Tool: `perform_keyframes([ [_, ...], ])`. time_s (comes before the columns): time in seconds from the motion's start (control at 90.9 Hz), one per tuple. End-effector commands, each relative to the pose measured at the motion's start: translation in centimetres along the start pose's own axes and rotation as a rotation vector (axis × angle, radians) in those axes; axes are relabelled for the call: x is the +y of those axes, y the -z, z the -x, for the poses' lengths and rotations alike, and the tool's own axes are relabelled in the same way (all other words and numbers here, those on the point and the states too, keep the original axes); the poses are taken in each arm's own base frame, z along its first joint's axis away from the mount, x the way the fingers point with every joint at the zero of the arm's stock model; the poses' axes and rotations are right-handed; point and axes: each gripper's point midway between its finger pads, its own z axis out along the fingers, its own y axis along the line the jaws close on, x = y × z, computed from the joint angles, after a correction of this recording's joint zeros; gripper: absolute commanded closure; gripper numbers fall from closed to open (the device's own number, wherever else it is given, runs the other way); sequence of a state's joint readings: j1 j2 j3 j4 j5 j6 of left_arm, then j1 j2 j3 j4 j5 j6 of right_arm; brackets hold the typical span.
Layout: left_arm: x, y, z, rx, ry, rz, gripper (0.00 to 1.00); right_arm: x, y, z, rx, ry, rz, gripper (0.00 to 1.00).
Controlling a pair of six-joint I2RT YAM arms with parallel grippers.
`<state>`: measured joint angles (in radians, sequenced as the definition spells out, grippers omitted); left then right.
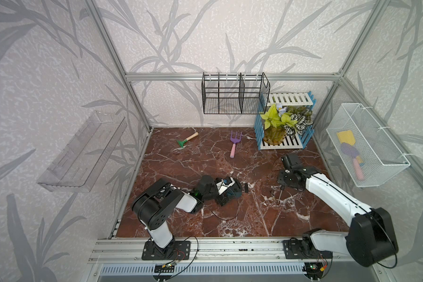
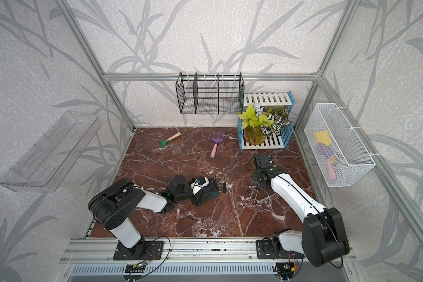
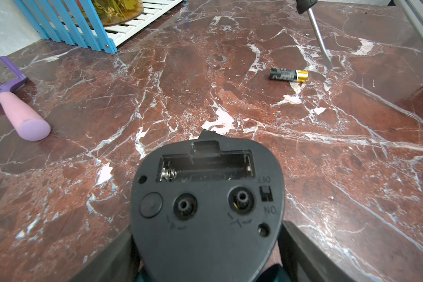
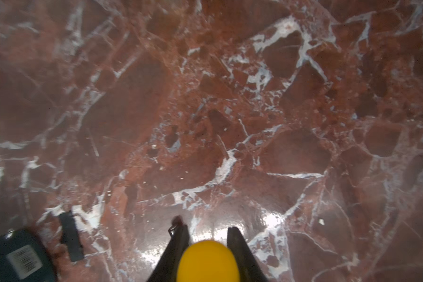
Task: Remove the battery from the alarm
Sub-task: Place the screwdriver at the center of the board.
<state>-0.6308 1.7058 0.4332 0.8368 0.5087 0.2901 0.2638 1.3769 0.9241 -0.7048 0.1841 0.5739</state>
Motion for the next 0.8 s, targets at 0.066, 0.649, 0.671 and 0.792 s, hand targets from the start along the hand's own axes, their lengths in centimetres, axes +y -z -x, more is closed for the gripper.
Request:
perform_keyframes([
  [0.066,-0.8,0.3,0.3,0.005,0.004,-0.056,0.21,-3.4,-2.9,-1.9,0.276,0.122,-0.153,1.00],
  [0.649,-0.9,2.3,0.7,-0.012,-0.042,-0.029,0.03,-3.4,-3.4,-1.5,0.366,0.152,-0.129,0.27],
  [0.671,-0.9,2.5,1.0,-0.020,-0.046,-0.024,0.01,-3.3,-2.6,-1.1,0.342,0.152,-0.120,0.27],
  [0.792,-0.7,3.6,2.4,-0.062,-0.043,-0.010,0.00,-0.4,1.1,0.4,0.195,0.192,0.055,0.27],
])
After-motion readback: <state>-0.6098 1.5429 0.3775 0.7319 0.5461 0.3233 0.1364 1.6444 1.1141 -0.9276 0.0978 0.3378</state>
